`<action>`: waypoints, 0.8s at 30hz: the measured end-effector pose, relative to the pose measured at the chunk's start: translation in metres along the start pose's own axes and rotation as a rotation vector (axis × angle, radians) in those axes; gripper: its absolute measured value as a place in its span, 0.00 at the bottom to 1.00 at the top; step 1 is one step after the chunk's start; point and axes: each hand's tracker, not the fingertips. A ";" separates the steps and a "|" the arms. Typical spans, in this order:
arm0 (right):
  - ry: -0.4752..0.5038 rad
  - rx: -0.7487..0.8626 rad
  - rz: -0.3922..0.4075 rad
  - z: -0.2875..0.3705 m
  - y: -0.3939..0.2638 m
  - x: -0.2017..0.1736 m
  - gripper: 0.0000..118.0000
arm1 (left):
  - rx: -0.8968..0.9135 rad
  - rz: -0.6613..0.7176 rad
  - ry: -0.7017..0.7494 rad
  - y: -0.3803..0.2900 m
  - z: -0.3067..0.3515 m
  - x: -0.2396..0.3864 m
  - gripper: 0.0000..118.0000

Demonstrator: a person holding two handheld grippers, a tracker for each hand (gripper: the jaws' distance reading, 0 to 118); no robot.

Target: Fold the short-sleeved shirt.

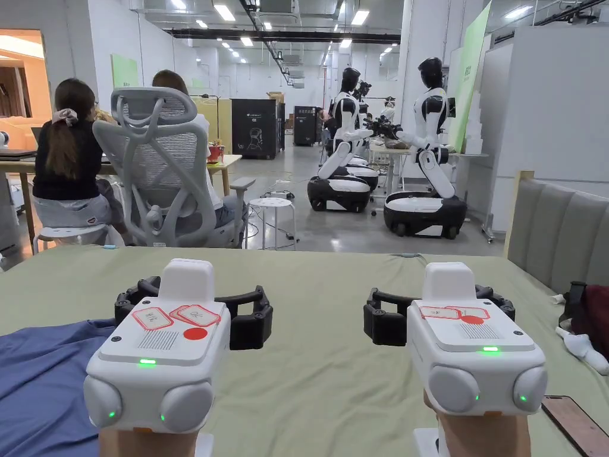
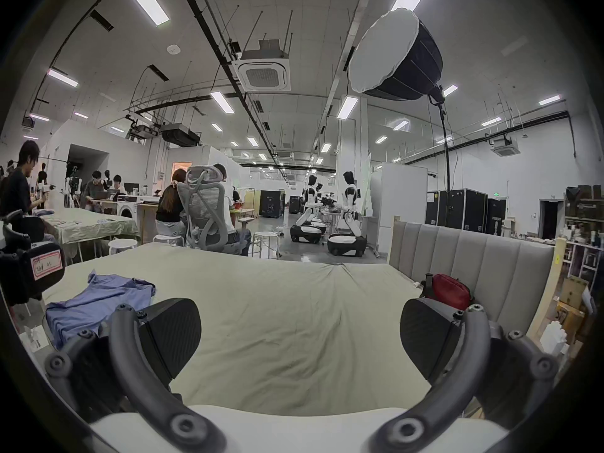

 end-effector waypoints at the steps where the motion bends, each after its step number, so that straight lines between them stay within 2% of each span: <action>1: -0.001 -0.001 0.001 0.000 0.000 0.000 1.00 | -0.001 0.000 0.000 0.000 0.000 0.000 1.00; 24: -0.019 -0.015 0.013 0.001 -0.004 0.001 1.00 | -0.002 -0.013 -0.003 -0.005 0.000 0.002 1.00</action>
